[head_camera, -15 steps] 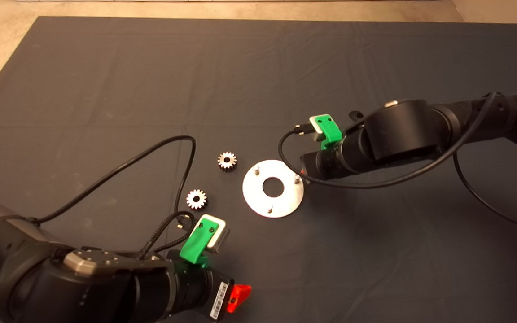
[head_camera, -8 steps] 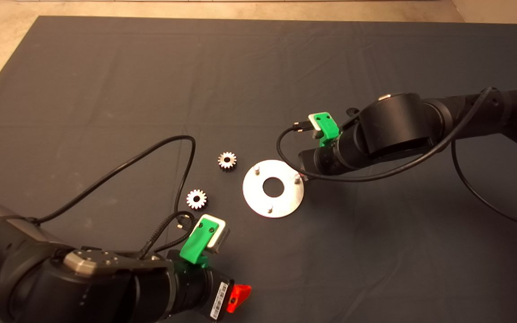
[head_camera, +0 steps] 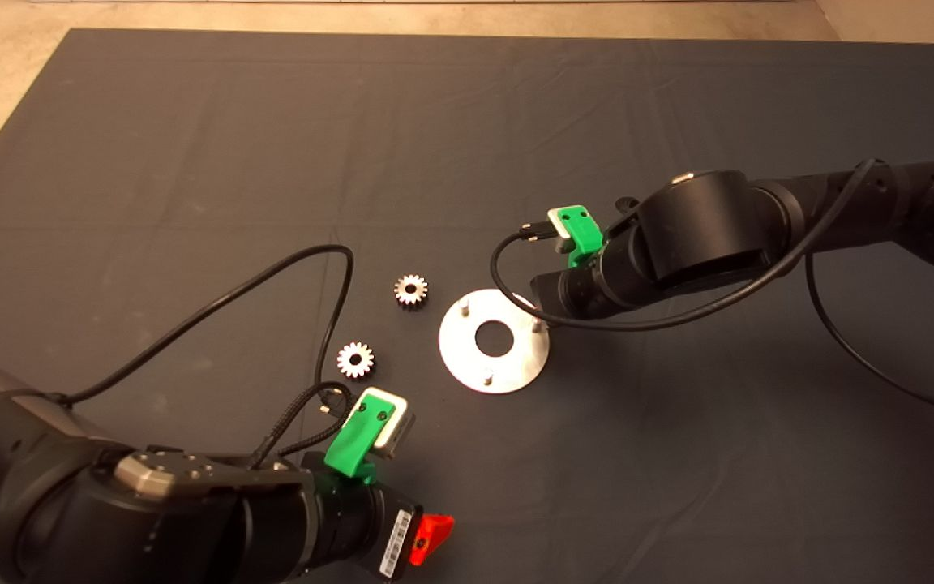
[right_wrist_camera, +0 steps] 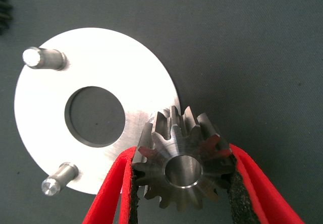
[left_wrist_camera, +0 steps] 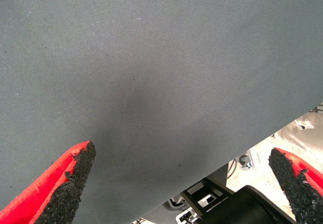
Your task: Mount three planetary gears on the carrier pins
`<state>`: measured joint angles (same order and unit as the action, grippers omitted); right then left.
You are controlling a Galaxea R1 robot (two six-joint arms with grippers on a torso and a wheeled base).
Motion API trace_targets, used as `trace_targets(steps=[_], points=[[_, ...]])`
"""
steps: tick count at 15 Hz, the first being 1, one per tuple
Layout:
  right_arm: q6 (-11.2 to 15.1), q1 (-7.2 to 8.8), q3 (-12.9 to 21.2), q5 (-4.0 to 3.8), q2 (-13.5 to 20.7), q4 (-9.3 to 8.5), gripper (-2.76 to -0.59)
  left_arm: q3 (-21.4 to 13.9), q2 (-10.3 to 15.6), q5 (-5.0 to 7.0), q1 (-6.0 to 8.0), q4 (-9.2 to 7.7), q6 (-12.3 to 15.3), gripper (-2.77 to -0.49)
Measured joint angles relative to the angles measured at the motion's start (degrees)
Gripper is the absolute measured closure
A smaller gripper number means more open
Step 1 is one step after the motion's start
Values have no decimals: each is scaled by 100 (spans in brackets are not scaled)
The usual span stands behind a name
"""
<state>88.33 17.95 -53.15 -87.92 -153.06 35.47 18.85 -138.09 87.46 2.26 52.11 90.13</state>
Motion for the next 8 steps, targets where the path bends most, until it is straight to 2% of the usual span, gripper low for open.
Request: trace_targets(steps=[2,4,7,8], points=[[-1,-101,-183,-4,-116,-22,-94,0,2,2,0,0,0,-248],[-18,-120,-352,7,-267,-23,-94,0,2,2,0,0,0,-248],[-23,-178,-402,35,-336,-26,-95,0,2,2,0,0,0,-248],[-24,-189,-425,7,-333,-26,-94,0,2,2,0,0,0,-248]])
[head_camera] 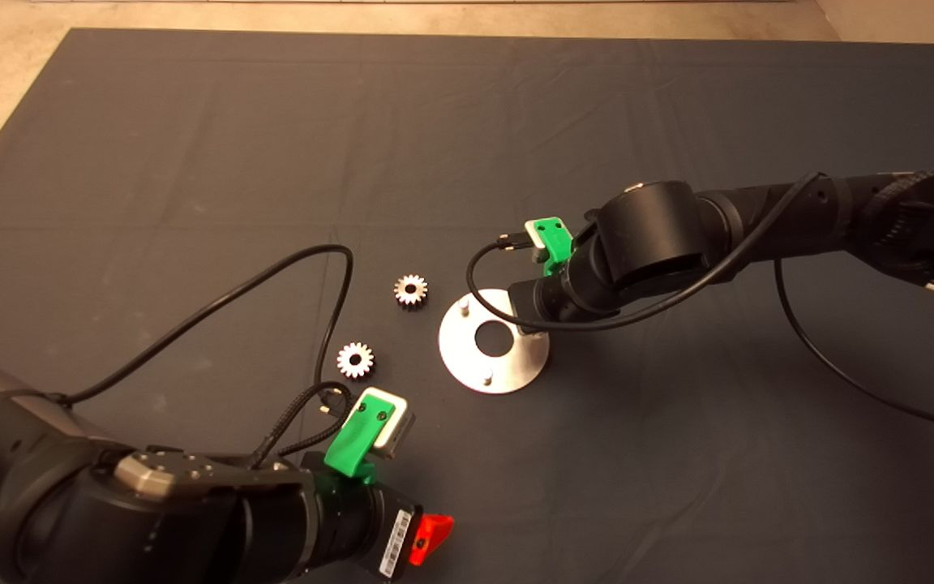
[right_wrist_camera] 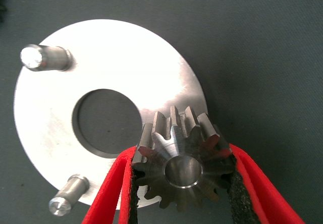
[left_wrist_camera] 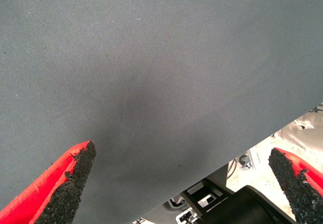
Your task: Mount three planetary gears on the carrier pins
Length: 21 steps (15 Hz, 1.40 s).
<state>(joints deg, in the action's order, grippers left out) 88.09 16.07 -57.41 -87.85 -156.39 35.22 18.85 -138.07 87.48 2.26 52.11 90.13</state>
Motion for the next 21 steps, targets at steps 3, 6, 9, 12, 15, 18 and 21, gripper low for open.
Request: trace_targets(steps=[3,6,9,12,15,18,21], points=[[0,-2,-56,-5,-15,0,-94,0,6,0,0,0,0,-248],[0,-4,-59,-7,-15,0,-94,0,20,0,0,0,0,-248],[-2,-37,-59,-29,-15,2,-94,0,30,0,0,0,0,-248],[-3,-149,-76,-29,-15,9,-94,0,33,0,0,0,0,-248],[-16,-149,-80,-29,-13,9,-94,0,33,0,0,0,0,-248],[-17,-149,-100,-22,-15,6,-94,0,34,0,0,0,0,-248],[-46,-146,-133,0,-16,4,-94,0,34,0,0,0,0,-248]])
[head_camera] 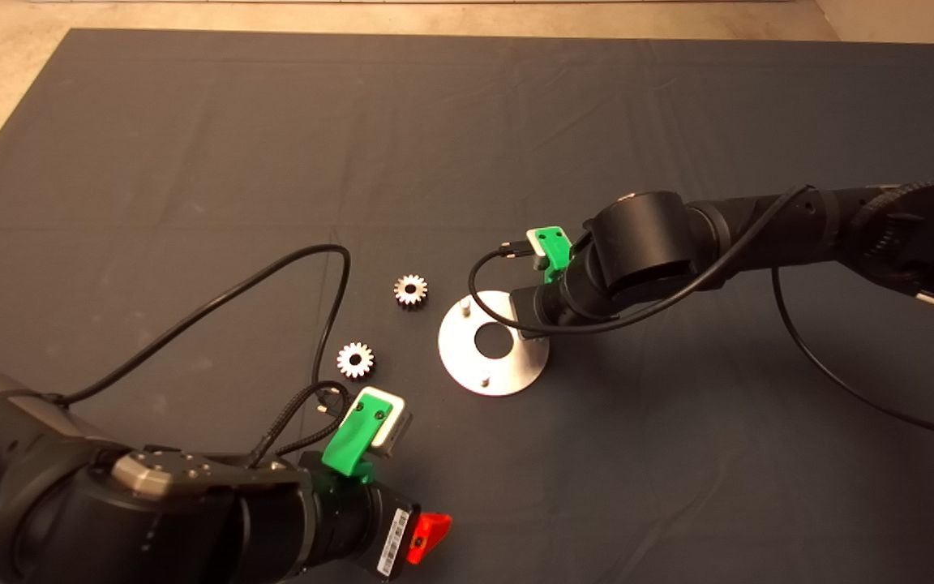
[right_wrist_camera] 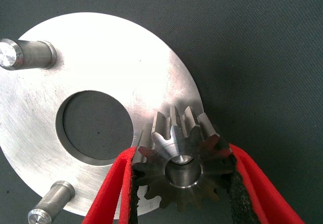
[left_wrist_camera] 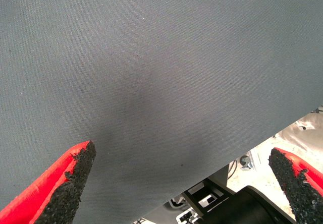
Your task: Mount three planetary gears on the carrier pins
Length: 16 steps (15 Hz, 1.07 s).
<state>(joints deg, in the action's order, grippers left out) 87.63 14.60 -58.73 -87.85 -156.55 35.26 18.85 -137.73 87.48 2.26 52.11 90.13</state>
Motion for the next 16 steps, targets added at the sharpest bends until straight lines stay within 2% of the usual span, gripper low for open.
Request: trace_targets(steps=[8,16], points=[[-59,0,-28,-2,-15,-9,-95,0,16,0,0,0,0,-248],[-63,0,-30,-2,-12,-11,-104,0,13,0,0,0,0,-248]])
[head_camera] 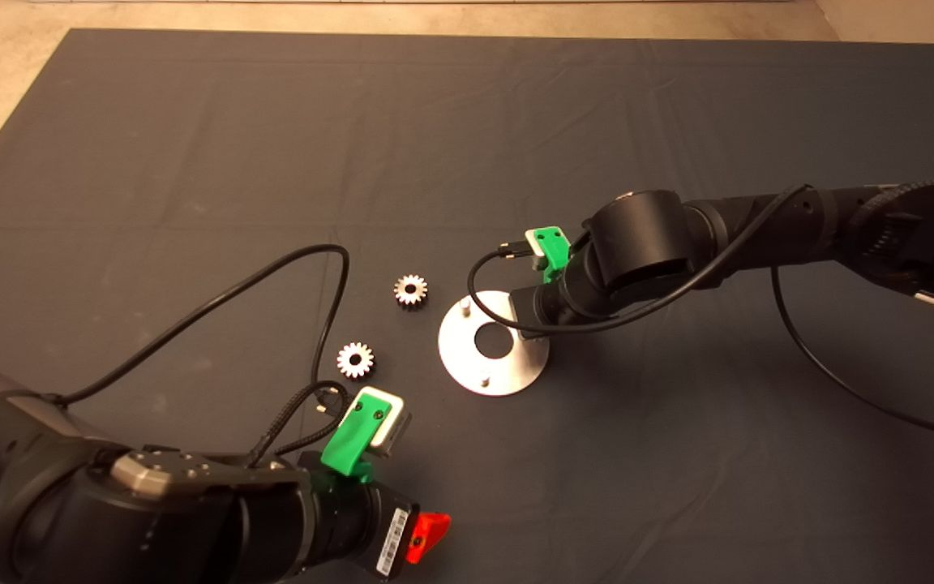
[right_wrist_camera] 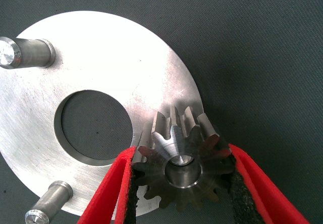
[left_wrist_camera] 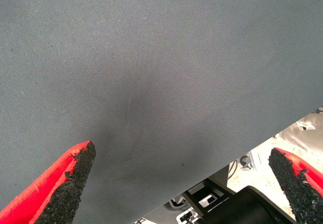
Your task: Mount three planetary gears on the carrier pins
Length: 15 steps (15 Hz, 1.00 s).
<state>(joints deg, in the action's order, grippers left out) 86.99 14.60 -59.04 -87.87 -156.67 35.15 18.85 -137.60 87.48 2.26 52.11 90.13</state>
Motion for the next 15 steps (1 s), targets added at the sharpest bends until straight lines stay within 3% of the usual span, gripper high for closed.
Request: trace_targets(steps=[6,15], points=[[0,0,-2,0,0,0,-105,0,0,0,0,0,0,-248],[0,0,-2,0,0,2,-128,0,0,0,0,0,0,-248]])
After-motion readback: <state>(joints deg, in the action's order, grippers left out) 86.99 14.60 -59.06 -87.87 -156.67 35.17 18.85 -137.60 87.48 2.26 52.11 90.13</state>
